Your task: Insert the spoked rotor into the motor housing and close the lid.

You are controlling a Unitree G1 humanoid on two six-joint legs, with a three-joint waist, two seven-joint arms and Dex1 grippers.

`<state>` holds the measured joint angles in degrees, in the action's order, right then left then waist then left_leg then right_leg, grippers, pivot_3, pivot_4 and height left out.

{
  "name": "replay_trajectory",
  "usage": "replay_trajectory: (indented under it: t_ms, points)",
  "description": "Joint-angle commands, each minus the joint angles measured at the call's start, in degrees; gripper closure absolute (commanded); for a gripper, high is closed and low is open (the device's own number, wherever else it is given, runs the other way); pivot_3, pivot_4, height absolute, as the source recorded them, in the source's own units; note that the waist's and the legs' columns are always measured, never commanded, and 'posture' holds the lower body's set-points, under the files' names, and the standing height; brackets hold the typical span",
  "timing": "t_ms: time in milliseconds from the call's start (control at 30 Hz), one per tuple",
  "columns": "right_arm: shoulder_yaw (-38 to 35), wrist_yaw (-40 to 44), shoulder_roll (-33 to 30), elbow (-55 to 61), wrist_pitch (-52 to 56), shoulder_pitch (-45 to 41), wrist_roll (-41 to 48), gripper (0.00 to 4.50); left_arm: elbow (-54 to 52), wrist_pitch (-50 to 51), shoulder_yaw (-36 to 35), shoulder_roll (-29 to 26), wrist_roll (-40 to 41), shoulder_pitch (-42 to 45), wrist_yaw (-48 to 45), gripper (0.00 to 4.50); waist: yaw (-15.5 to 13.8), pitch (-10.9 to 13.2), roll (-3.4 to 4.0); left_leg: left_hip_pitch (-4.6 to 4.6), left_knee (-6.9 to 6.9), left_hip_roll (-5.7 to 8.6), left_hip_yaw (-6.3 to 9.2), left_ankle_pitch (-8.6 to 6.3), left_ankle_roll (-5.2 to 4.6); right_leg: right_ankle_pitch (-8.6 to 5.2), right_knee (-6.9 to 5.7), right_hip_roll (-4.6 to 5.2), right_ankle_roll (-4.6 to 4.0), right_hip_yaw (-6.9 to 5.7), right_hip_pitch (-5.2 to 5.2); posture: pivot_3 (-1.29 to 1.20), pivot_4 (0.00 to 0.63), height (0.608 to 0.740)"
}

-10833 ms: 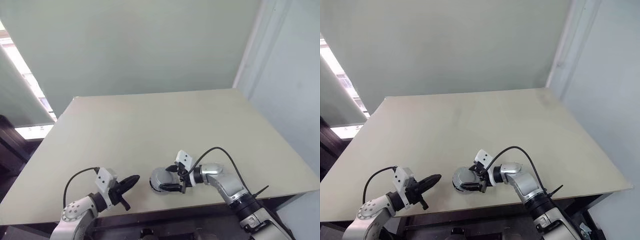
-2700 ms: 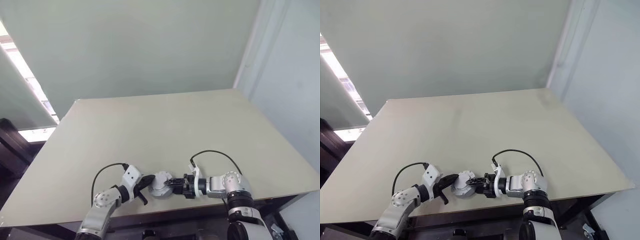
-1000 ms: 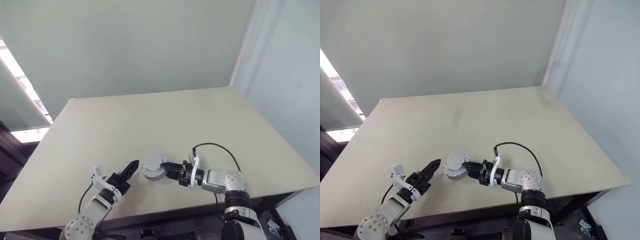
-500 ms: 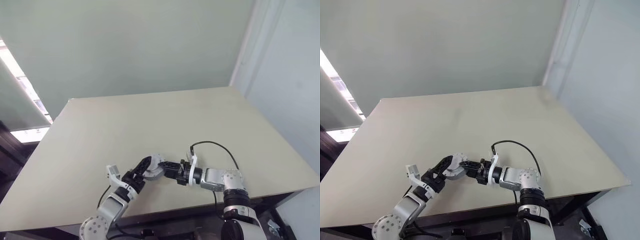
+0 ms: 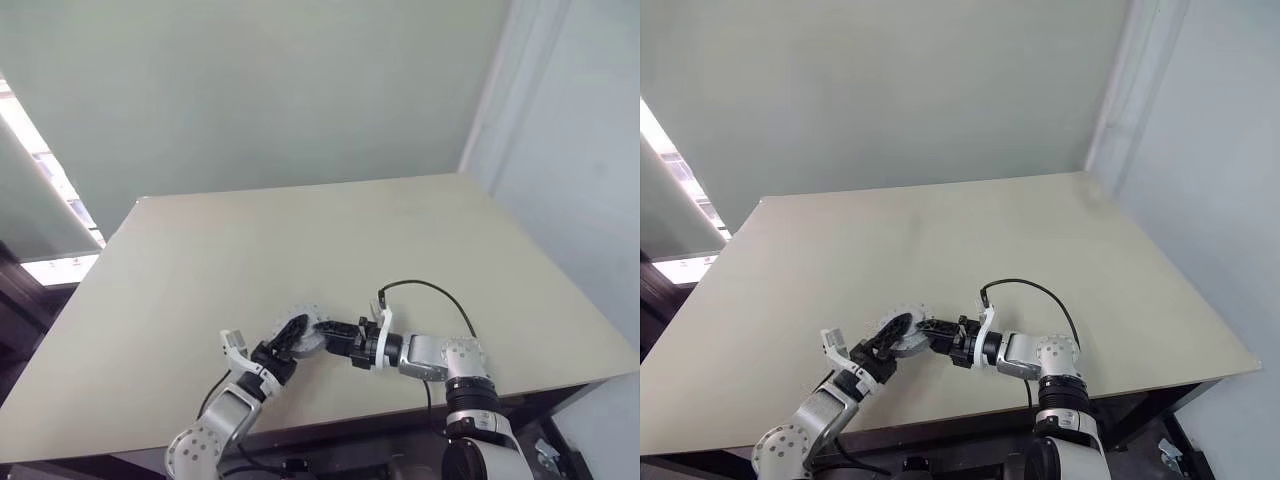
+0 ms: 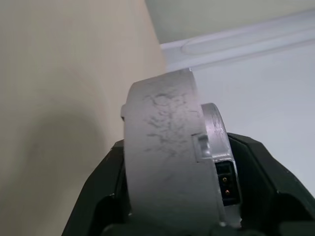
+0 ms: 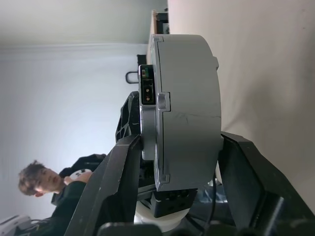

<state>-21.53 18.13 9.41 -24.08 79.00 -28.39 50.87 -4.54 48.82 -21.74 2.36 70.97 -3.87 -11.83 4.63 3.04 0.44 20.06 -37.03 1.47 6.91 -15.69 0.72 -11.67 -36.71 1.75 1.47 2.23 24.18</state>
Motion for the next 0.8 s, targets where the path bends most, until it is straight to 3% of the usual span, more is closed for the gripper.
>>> replay_trajectory:
  t_ms: [33,433,467,633,800]
  points:
    - [0.42,0.19,4.55,2.68,-0.29,-3.73,3.27,2.38,-0.34,-0.51,-0.16,-0.20,1.13,0.13,0.79,2.20,0.00,0.00,0.00,0.00,0.00,0.00,0.00,0.00,0.00,0.00,0.00,0.00,0.00,0.00,0.00,0.00,0.000,0.740]
    - [4.63,2.44,3.44,4.57,-8.44,-1.86,1.68,2.38,1.82,-2.23,1.09,0.45,2.01,-0.13,0.28,2.29,0.04,0.00,0.00,0.00,-0.02,0.00,-0.01,0.00,0.00,0.00,0.00,-0.01,0.00,0.01,0.00,0.00,0.000,0.740]
    - [5.14,3.22,3.12,4.84,-8.36,-1.68,2.12,1.65,1.95,-2.44,1.15,0.48,2.08,-0.10,0.24,2.29,0.04,0.00,0.00,0.00,-0.02,0.00,-0.01,0.00,0.00,0.00,0.00,-0.01,0.00,0.01,0.00,0.00,0.000,0.740]
    - [6.44,4.17,2.69,6.19,-8.96,-1.06,2.72,0.01,2.41,-3.05,1.46,0.72,2.09,0.07,0.08,2.44,0.04,0.00,0.00,0.00,-0.02,0.00,-0.01,0.00,0.00,0.00,0.00,-0.02,0.00,0.02,0.00,0.00,0.000,0.740]
    - [6.42,3.66,2.42,6.37,-10.87,-0.75,2.02,0.00,2.92,-3.97,1.41,1.13,2.01,0.61,-0.15,2.45,0.03,0.00,-0.01,0.00,-0.02,0.00,-0.01,0.00,0.00,0.00,0.00,-0.02,0.00,0.02,0.00,0.00,0.000,0.740]
